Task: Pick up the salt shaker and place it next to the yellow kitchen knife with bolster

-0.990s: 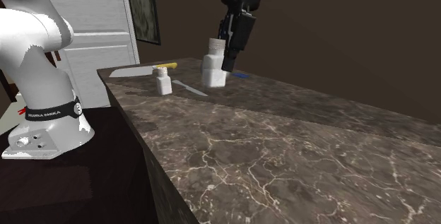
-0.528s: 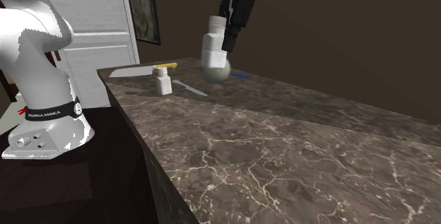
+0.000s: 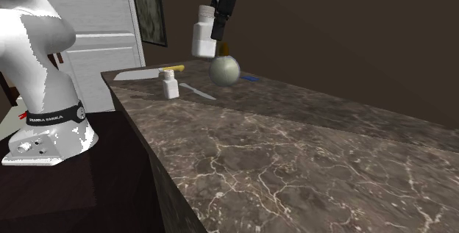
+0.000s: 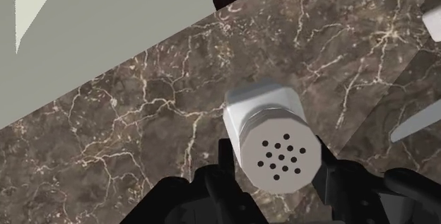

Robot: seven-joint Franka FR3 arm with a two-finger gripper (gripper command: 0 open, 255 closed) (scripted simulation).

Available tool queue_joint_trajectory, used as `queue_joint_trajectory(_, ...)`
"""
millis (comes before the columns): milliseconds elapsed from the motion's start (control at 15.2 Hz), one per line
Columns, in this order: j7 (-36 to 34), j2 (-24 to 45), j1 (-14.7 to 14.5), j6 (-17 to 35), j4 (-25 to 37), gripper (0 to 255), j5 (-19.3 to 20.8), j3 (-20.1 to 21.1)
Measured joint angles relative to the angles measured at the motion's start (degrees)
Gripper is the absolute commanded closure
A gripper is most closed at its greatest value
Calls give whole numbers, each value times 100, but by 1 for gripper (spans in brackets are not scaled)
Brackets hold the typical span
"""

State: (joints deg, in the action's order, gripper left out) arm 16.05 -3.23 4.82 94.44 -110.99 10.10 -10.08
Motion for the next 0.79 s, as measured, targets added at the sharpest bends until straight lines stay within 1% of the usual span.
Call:
queue_joint_trajectory(330, -522, -826, -214, 52, -955, 255, -35, 277)
queue_joint_trajectory(792, -1275, -1957, -541, -120, -2016, 255, -303, 779)
